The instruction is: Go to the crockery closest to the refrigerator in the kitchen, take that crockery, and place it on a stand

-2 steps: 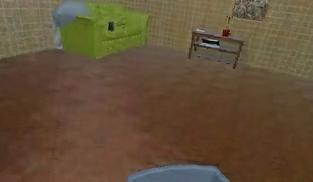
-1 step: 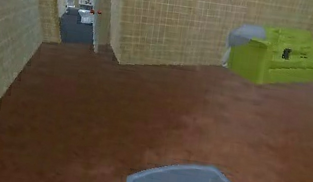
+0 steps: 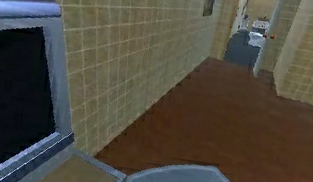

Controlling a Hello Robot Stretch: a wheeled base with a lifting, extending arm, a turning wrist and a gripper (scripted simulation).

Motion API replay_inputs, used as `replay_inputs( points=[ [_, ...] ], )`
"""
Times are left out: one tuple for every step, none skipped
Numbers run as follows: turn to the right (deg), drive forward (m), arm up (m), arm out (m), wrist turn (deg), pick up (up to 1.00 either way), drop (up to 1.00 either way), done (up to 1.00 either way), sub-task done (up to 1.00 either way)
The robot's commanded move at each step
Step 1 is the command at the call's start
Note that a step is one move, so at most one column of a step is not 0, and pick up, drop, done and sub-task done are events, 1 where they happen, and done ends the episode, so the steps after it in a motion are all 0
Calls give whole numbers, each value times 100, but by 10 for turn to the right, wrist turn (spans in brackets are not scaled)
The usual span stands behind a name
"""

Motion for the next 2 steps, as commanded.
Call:
replay_inputs(
  points=[
    [-450, 0, 0, 0, 0, 0, 0, 0, 0],
    [-90, 0, 0, 0, 0, 0, 0, 0, 0]
  ],
)
